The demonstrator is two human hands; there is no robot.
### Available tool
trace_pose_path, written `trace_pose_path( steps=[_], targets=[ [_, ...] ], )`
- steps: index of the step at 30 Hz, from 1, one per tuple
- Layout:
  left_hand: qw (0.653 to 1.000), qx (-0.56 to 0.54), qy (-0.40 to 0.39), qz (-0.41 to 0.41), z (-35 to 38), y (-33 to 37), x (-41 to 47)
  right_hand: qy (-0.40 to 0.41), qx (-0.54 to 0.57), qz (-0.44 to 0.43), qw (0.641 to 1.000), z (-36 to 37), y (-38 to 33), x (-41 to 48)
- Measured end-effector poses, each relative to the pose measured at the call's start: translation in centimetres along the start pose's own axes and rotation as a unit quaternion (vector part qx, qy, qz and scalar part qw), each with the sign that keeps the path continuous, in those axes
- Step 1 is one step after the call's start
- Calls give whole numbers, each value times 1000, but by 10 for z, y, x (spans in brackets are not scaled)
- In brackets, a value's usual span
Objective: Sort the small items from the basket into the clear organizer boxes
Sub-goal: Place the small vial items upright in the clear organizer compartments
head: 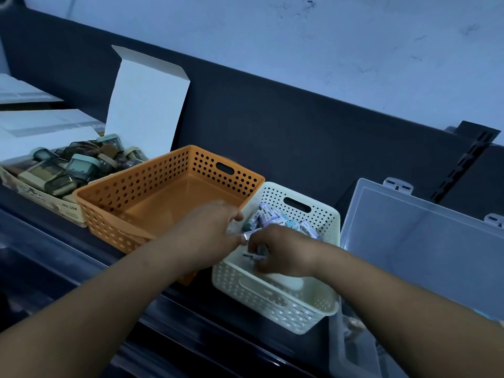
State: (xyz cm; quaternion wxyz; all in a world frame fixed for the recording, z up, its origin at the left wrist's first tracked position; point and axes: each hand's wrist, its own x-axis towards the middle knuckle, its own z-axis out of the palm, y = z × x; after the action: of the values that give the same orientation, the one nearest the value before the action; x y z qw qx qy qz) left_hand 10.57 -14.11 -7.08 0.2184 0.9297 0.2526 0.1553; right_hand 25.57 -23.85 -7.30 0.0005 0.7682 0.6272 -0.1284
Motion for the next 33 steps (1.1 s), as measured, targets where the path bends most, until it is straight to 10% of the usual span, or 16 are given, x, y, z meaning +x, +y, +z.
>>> trace_pose_path(
  steps=[5, 10, 18, 27, 33],
  targets=[
    [998, -16, 46, 34, -3, 16, 1, 132, 165, -16, 977, -33, 6, -35],
    [937, -326, -81, 95, 1, 63, -2, 147, 431, -14, 890, -45, 10, -81],
    [938, -331, -76, 65, 32, 125, 2, 191, 566, 33, 801, -35, 47, -162],
    [845, -510, -162, -25, 58, 193, 2, 340, 486, 136, 794, -32, 96, -257],
    [866, -465, -184, 31, 79, 229, -5, 346, 437, 176, 812, -23, 119, -306]
  ],
)
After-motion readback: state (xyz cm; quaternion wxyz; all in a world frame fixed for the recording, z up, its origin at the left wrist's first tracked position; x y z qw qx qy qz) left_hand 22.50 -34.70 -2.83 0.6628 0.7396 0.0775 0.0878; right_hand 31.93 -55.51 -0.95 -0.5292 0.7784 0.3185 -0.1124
